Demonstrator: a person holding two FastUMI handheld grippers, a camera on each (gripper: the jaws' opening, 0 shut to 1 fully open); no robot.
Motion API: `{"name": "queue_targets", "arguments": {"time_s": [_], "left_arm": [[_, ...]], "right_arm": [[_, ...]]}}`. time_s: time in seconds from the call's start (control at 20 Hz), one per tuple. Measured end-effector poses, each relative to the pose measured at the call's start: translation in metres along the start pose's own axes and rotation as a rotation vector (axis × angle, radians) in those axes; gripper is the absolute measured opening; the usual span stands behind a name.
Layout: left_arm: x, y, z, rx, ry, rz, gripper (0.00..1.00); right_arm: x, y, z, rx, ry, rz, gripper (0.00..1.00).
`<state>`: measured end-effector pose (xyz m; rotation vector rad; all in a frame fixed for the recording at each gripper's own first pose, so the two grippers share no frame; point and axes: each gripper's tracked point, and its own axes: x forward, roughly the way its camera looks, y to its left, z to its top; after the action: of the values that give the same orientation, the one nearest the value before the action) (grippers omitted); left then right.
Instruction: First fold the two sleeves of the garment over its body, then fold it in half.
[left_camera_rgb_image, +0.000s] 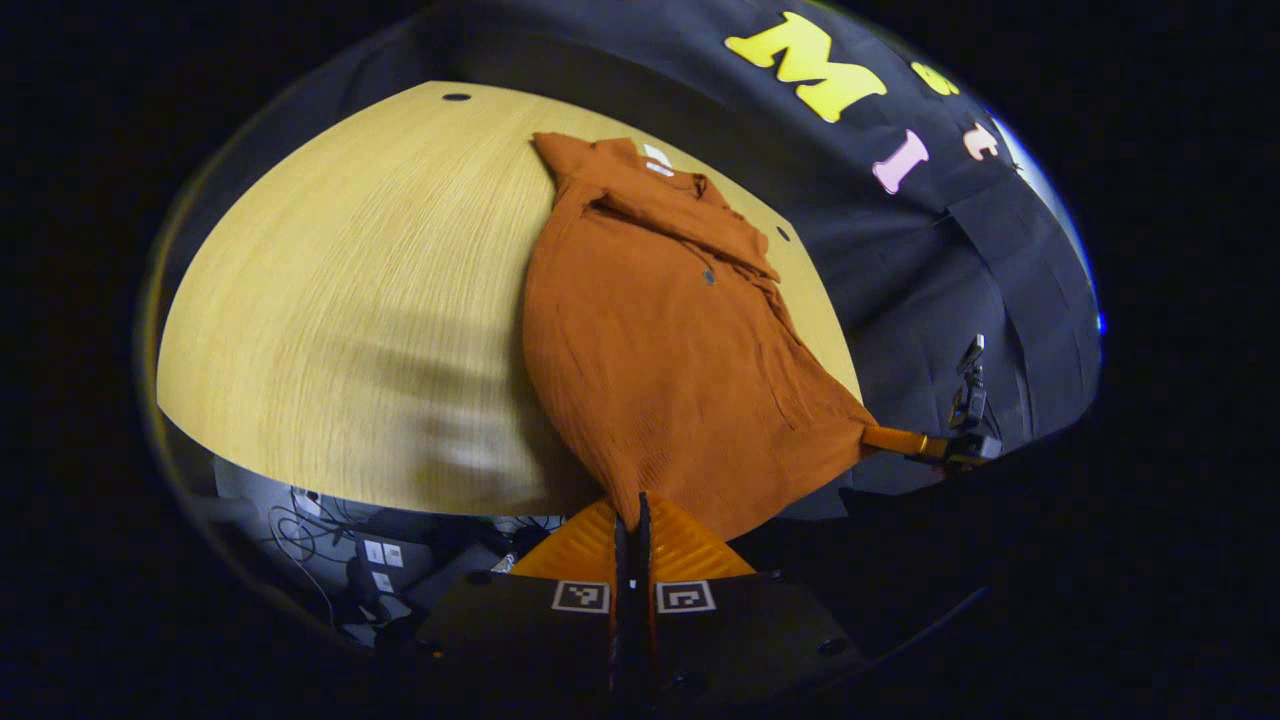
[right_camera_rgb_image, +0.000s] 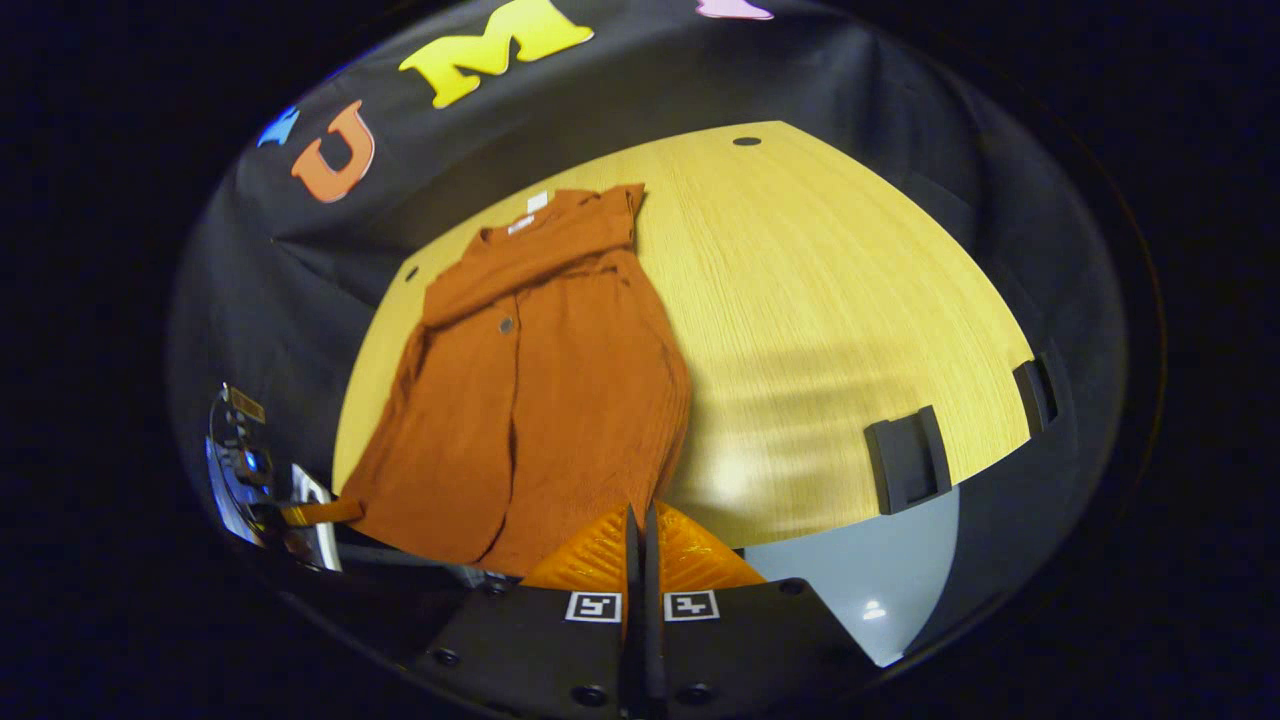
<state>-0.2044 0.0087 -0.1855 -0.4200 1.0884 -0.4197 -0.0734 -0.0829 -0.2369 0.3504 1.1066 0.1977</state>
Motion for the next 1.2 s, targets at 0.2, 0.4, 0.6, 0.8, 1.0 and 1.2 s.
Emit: {"name": "queue_targets", "arguments": {"time_s": [0.2,0.4,0.6,0.8,1.0,1.2], "left_arm": [[-0.027,-0.036,0.084,0.205,-0.141,-0.031,0.03],[-0.049,-0.059,0.167,0.351,-0.211,-0.016,0.03],[-0.043,-0.061,0.251,0.388,-0.233,0.04,0.03],[-0.018,-0.046,0.341,0.28,-0.204,0.057,0.03],[0.049,0.015,0.42,0.184,-0.182,0.153,0.03],[0.132,0.083,0.445,0.08,-0.118,0.22,0.04]], "right_arm": [[-0.035,0.033,0.073,0.043,-0.106,0.112,0.01],[-0.057,0.067,0.168,0.006,-0.212,0.206,0.01],[-0.051,0.103,0.259,-0.037,-0.242,0.273,0.0],[0.003,0.13,0.352,-0.022,-0.198,0.325,0.0],[0.115,0.141,0.426,-0.032,-0.146,0.31,0.01],[0.246,0.132,0.438,-0.081,-0.035,0.255,0.0]]}}
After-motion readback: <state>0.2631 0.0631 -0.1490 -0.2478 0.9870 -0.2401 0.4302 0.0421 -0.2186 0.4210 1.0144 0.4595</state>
